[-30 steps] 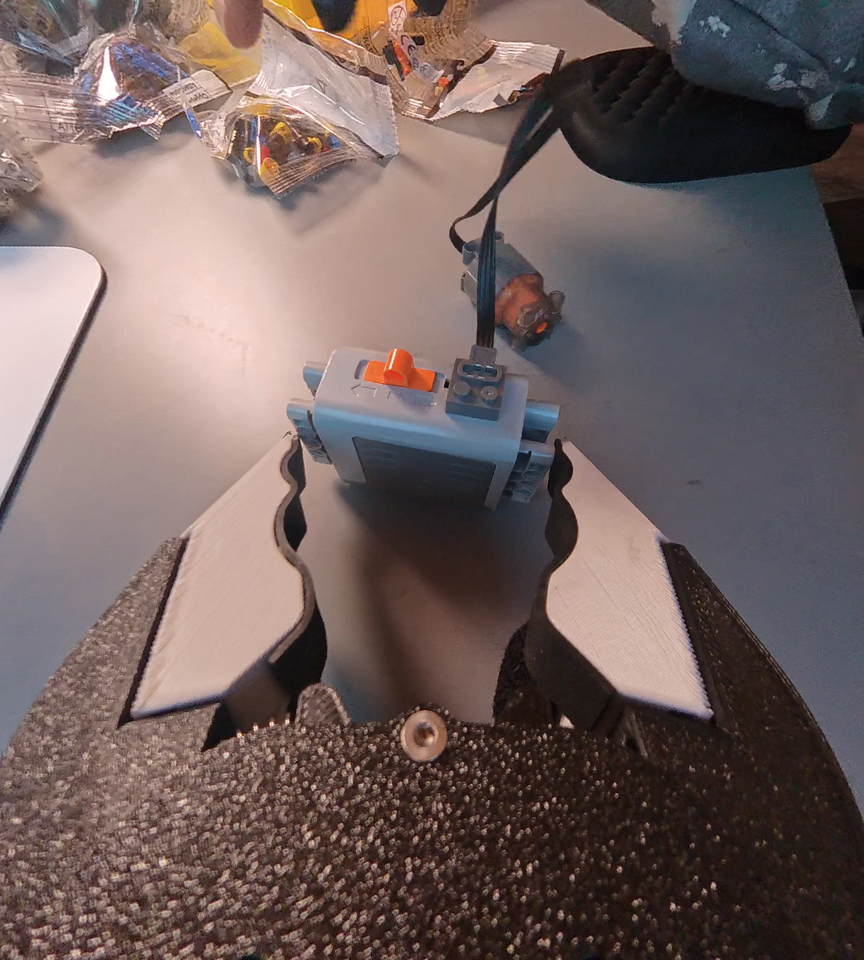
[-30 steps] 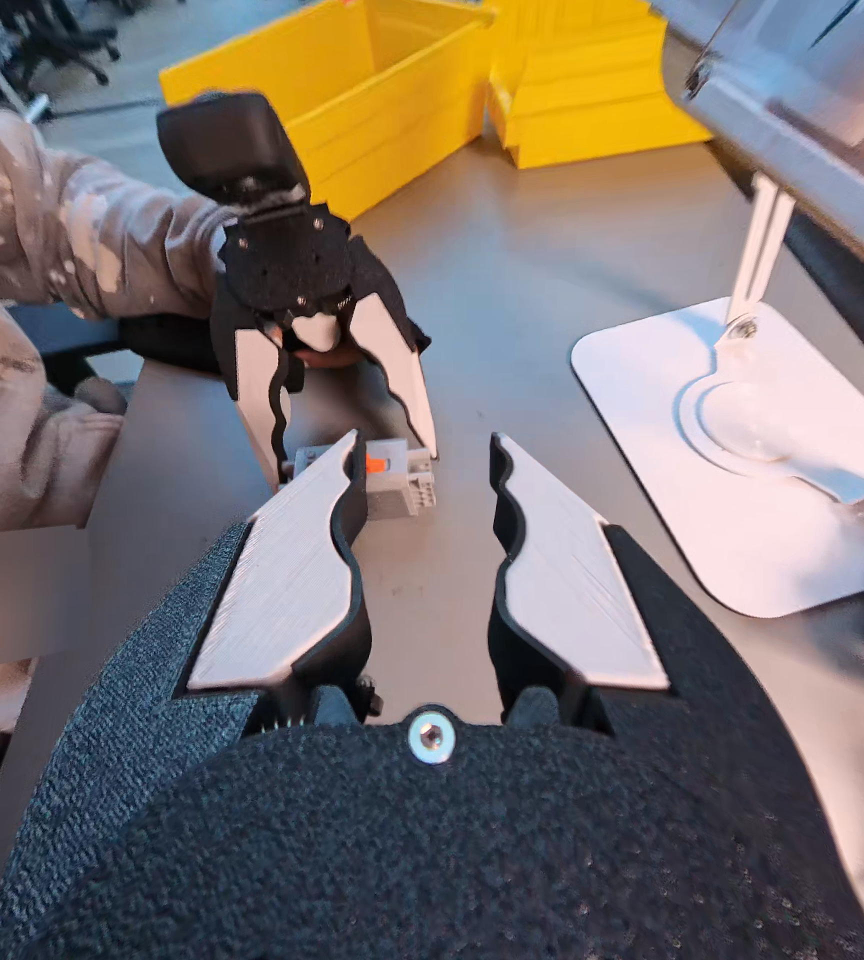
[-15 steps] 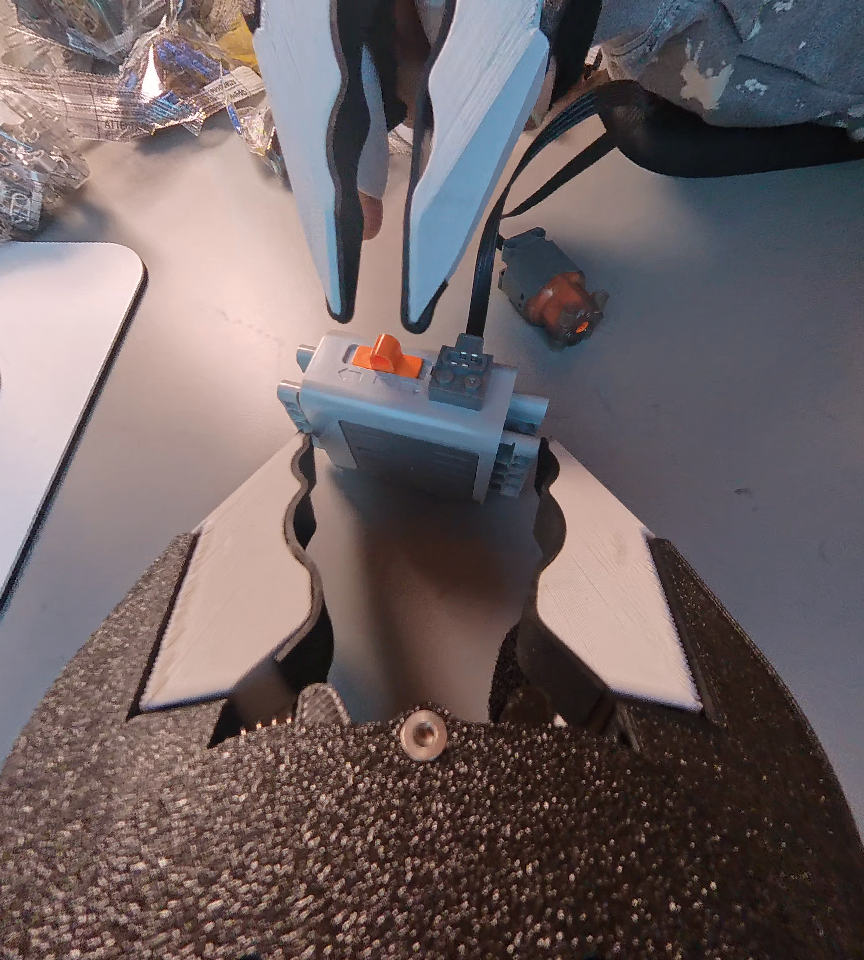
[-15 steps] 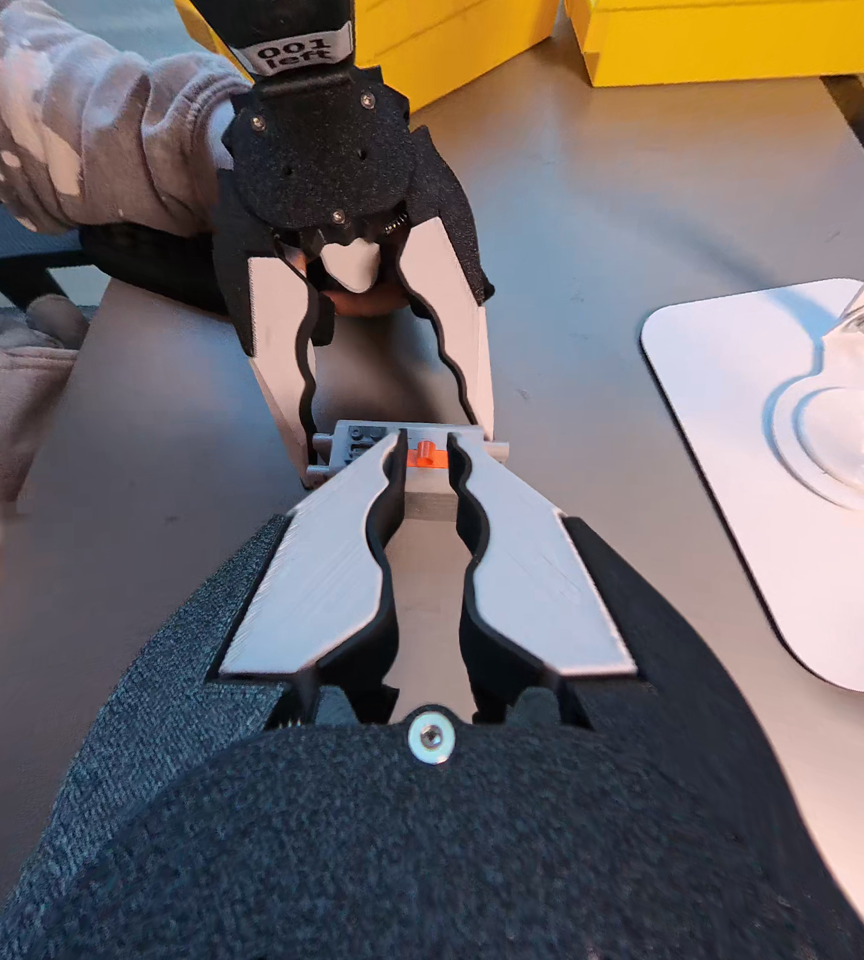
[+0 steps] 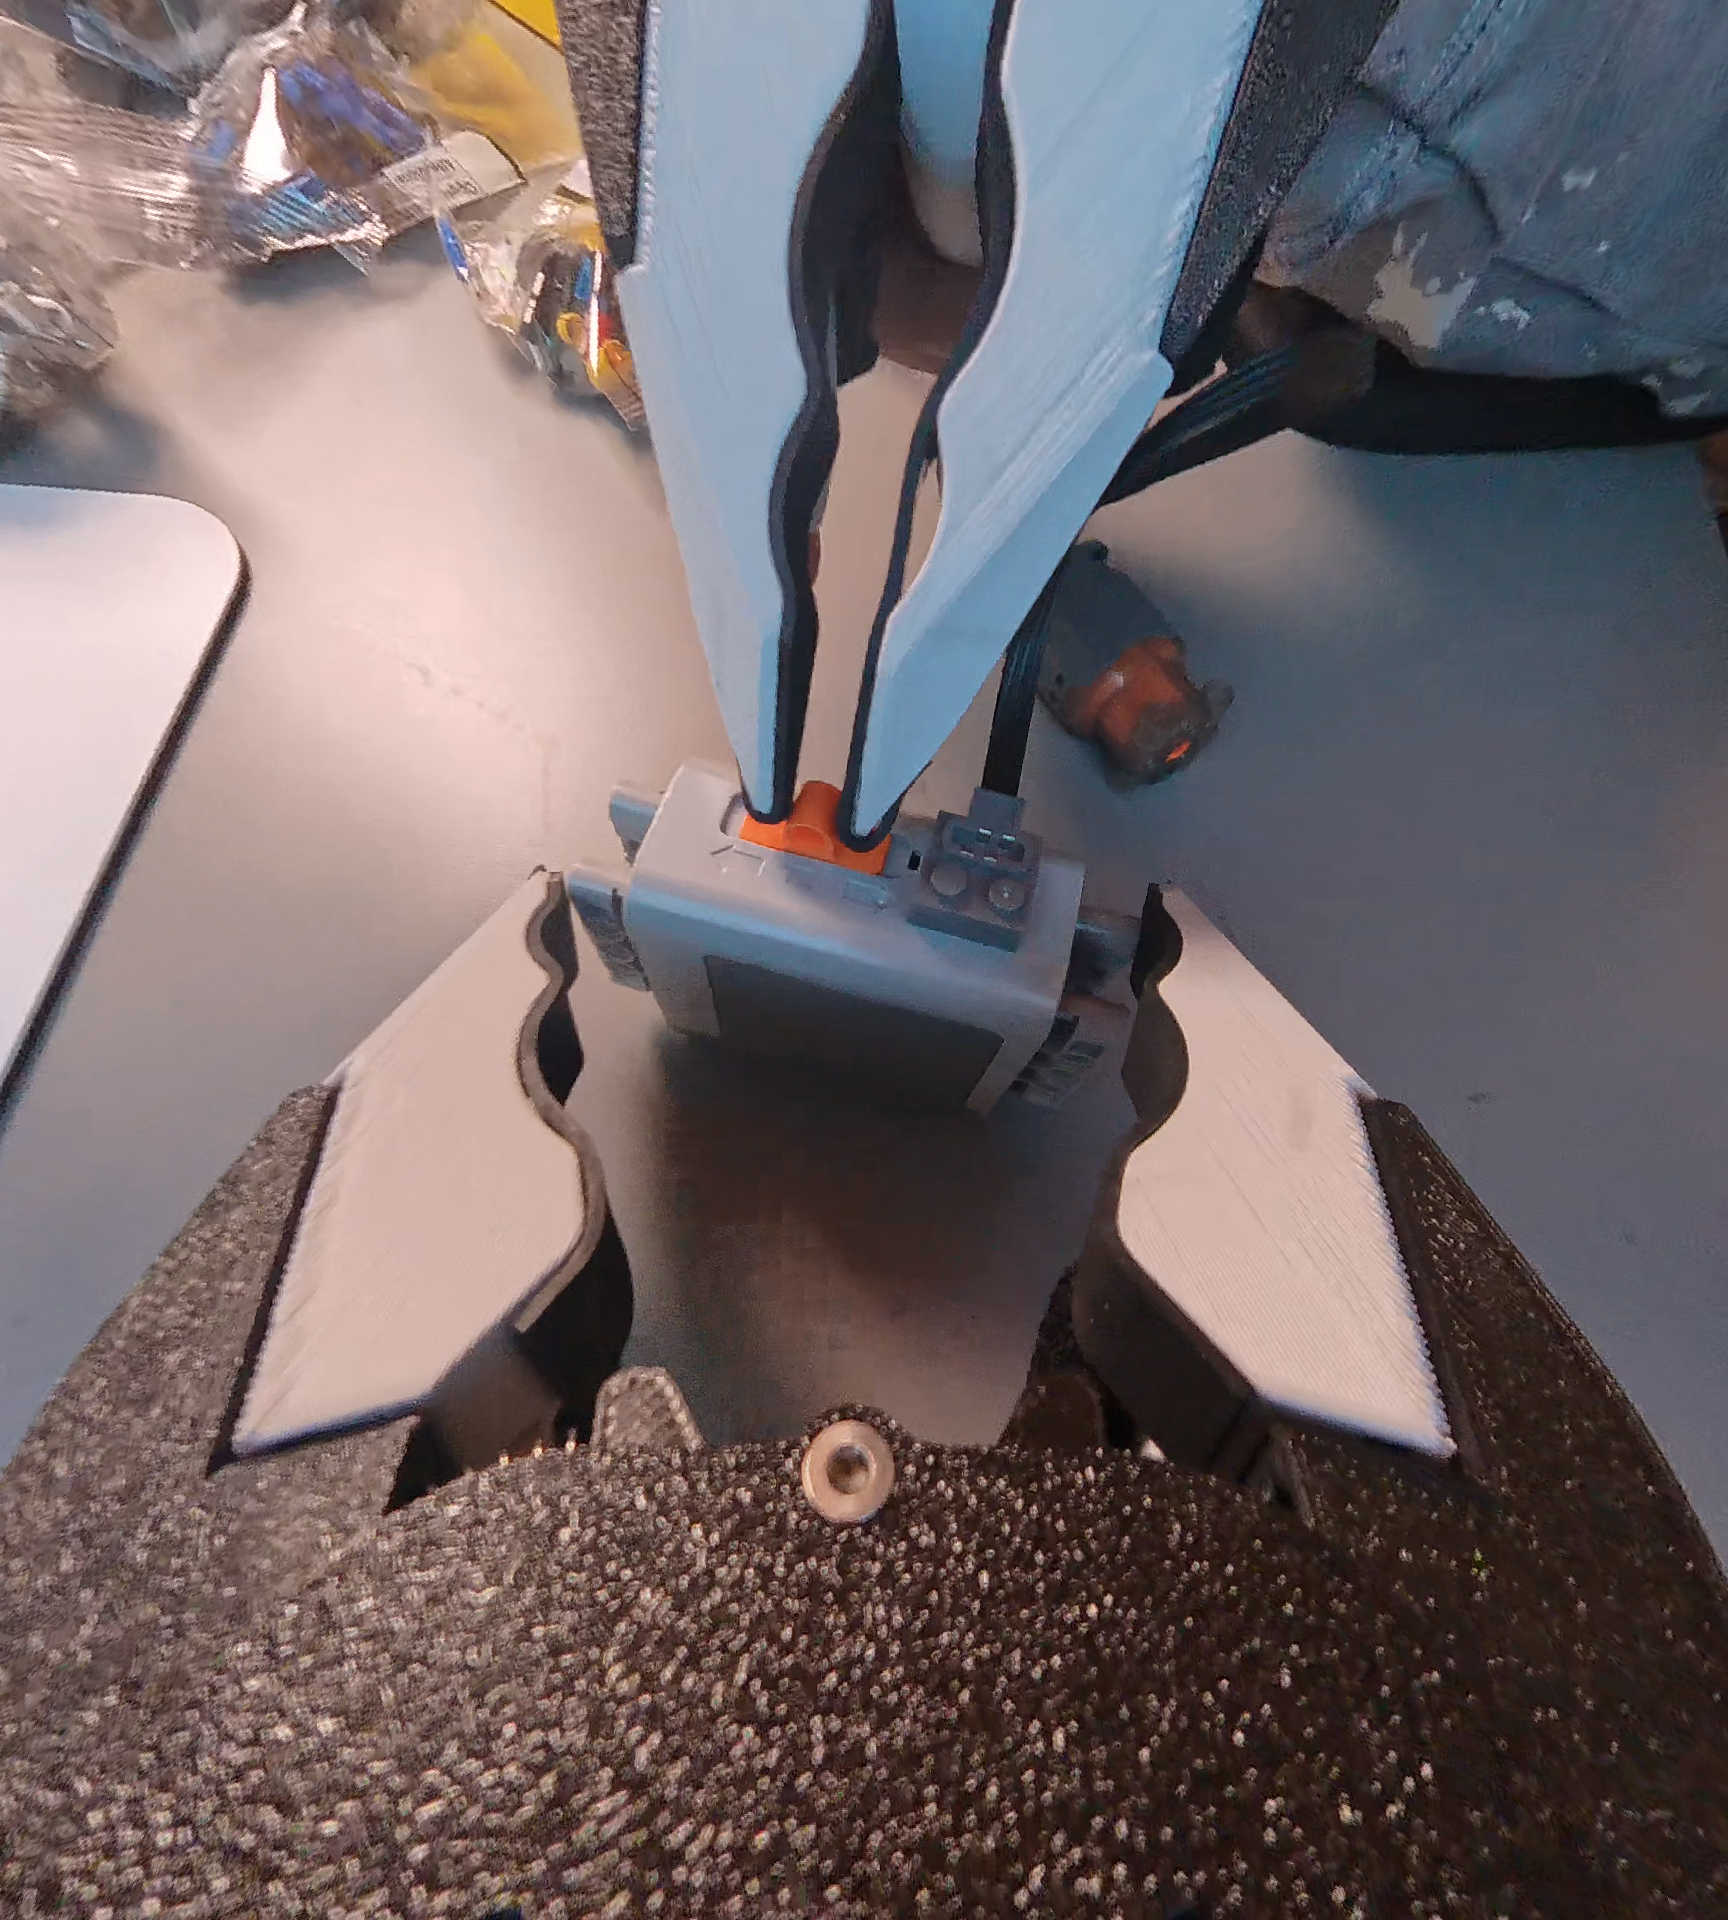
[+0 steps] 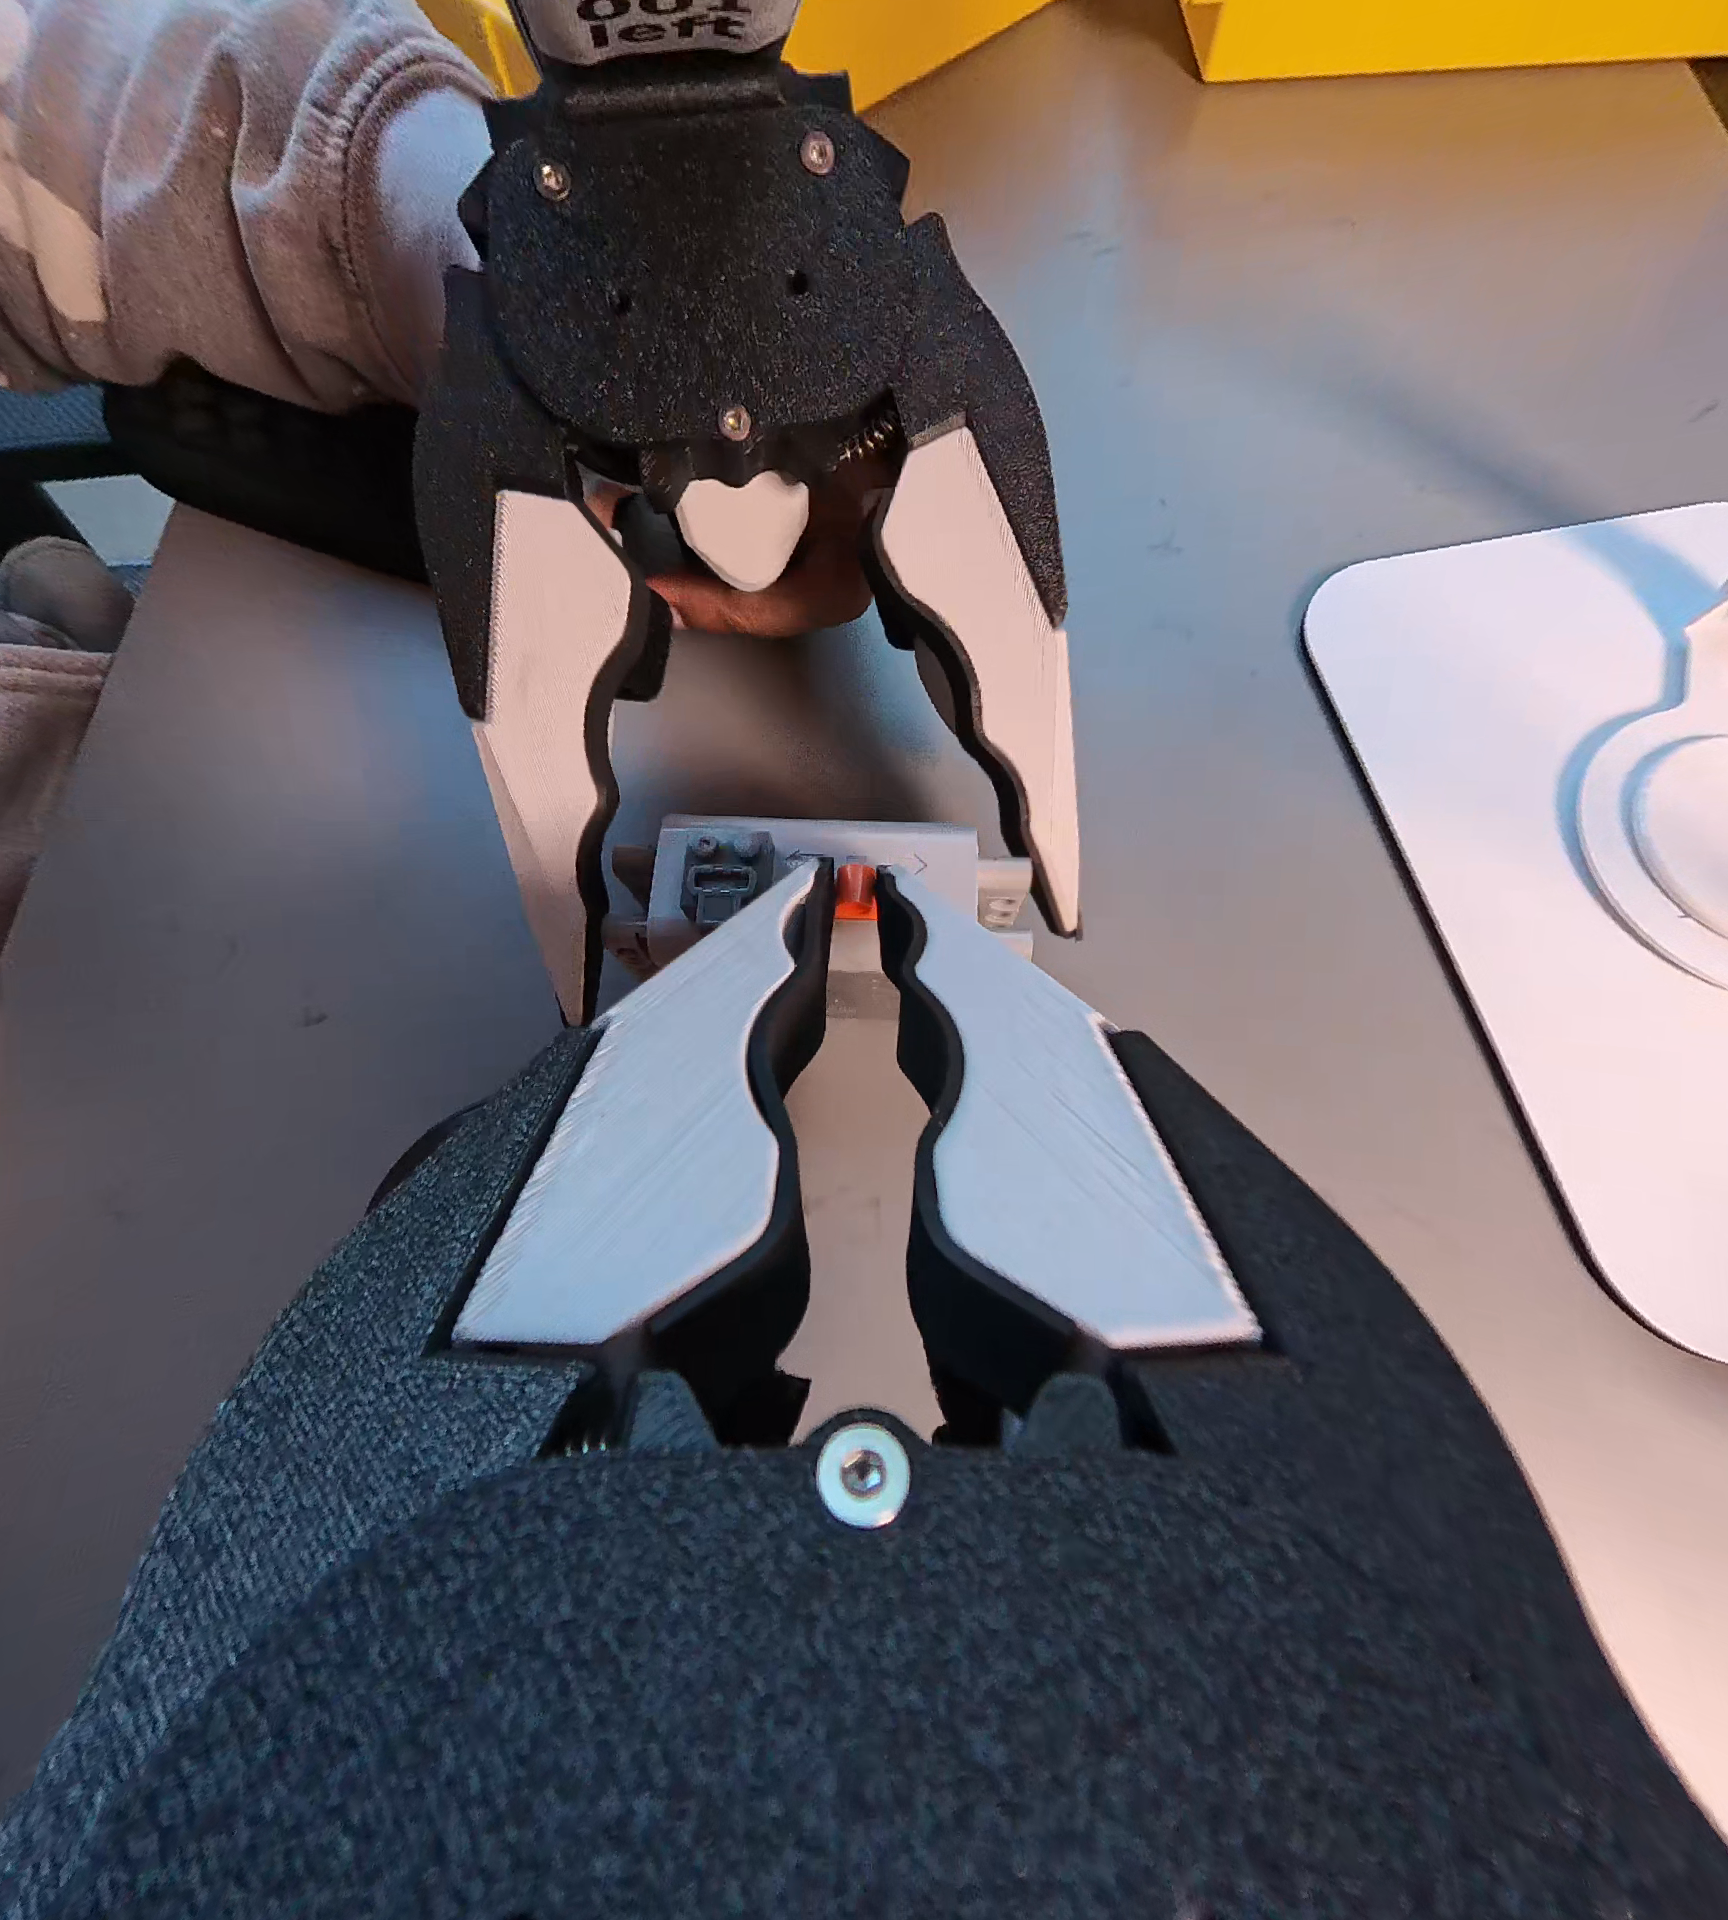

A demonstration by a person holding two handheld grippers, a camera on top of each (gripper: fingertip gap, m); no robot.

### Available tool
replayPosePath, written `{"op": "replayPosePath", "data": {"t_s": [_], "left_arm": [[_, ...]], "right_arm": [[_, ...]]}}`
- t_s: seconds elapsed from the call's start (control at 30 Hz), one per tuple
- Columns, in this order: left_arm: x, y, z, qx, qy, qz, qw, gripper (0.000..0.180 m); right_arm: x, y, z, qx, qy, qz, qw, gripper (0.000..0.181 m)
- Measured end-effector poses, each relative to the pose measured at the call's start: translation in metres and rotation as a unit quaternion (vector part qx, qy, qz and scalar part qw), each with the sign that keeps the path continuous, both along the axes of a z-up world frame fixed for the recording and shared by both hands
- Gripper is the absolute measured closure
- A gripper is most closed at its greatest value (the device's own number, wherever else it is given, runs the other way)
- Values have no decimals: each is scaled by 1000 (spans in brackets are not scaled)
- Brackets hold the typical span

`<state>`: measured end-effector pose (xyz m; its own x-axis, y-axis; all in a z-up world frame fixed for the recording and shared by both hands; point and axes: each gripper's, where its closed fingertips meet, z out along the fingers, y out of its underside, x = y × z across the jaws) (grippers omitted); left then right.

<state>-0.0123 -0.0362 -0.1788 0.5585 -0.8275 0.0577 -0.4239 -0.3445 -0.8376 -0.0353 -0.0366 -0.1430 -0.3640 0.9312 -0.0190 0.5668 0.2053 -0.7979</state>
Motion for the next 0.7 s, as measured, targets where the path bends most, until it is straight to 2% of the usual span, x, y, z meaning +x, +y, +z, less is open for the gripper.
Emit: {"op": "replayPosePath", "data": {"t_s": [0.17,0.7], "left_arm": [[0,-1,0,3,2,1,1000,76],[2,-3,0,3,2,-2,1000,77]], "right_arm": [[1,0,-2,16,-6,4,1000,173],[3,0,-2,-17,-21,-6,1000,174]]}}
